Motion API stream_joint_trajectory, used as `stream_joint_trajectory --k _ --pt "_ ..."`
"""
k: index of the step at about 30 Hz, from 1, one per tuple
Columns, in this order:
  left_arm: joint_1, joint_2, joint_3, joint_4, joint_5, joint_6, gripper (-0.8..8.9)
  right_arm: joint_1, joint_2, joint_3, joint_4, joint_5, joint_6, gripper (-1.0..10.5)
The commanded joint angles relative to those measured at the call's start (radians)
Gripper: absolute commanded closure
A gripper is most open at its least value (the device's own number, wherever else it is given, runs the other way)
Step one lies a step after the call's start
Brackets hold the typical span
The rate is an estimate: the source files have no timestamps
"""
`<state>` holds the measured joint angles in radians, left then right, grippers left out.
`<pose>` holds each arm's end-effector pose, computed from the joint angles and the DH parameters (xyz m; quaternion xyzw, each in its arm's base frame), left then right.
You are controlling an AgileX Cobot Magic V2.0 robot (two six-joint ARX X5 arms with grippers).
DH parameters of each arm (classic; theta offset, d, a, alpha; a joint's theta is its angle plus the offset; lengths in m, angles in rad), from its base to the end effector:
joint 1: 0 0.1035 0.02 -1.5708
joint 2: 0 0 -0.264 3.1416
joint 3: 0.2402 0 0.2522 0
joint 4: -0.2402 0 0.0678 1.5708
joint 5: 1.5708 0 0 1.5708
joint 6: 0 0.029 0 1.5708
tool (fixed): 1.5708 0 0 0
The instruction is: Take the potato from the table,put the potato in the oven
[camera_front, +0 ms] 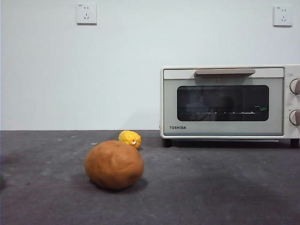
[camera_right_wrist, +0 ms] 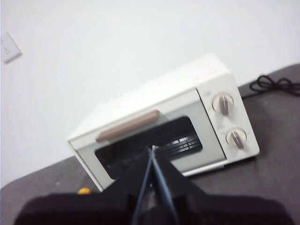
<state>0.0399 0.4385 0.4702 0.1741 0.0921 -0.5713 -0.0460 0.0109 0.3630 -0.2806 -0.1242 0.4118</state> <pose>0.1186 0.0021 0.3031 -0.2737 -0.0910 -0.0538 0.9560 0.0617 0.0008 0.2541 0.2012 -0.0269 0.0455 0.9781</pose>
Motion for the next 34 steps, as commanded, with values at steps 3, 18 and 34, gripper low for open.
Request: stream_joint_trajectory --k 3,18,34 --pt "-0.024 0.247 0.2 0.01 0.16 -0.037 8.18 0.0 -0.002 0.111 -0.092 0.002 0.004 9.6" --pt "-0.294 0.938 0.818 0.006 0.283 -0.05 8.18 0.0 -0.002 0.24 -0.289 -0.002 0.018 9.5" --pt "-0.418 1.398 1.371 -0.248 0.422 0.004 8.18 0.0 0.025 0.265 -0.379 -0.084 0.06 9.5"
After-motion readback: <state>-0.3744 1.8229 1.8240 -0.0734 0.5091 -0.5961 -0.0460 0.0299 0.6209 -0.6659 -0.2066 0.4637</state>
